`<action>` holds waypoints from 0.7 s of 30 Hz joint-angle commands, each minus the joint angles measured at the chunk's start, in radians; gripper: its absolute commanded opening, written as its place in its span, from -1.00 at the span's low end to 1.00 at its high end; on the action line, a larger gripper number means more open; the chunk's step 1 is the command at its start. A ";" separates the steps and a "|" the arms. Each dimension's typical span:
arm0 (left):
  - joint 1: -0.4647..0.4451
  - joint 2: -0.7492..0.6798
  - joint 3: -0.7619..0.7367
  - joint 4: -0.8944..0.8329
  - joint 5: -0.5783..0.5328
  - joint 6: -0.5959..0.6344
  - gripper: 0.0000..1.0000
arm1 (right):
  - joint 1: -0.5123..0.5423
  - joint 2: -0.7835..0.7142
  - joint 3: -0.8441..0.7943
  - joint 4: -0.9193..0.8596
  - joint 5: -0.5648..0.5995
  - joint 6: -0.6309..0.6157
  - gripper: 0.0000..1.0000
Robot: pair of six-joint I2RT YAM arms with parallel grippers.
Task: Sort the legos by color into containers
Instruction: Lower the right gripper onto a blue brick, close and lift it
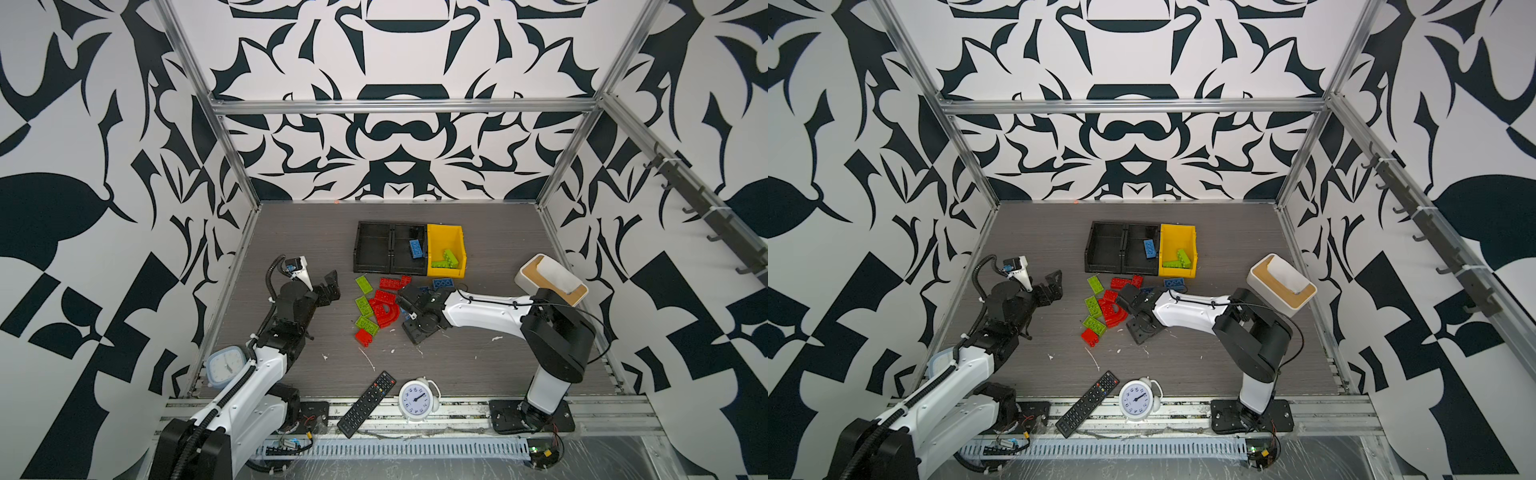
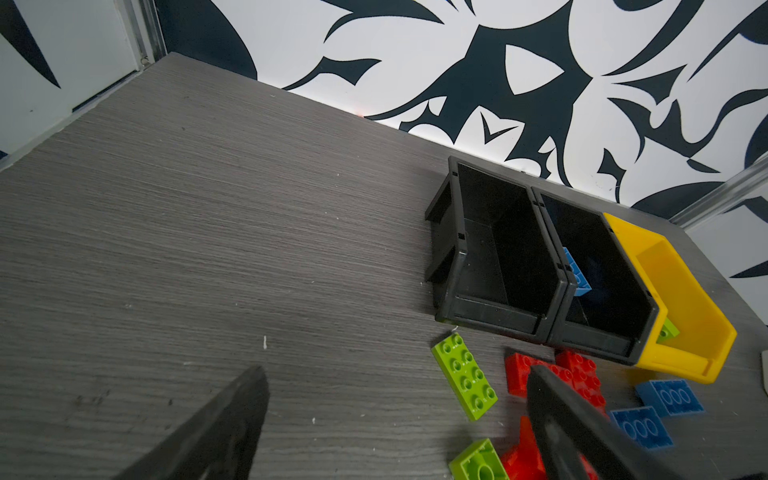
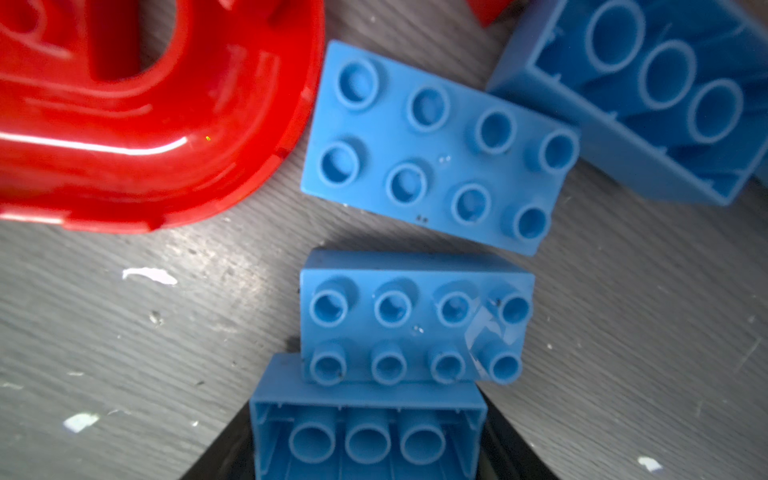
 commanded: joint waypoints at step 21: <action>0.004 -0.018 -0.006 0.009 -0.008 -0.012 0.99 | -0.076 -0.167 0.148 0.155 0.056 -0.135 0.03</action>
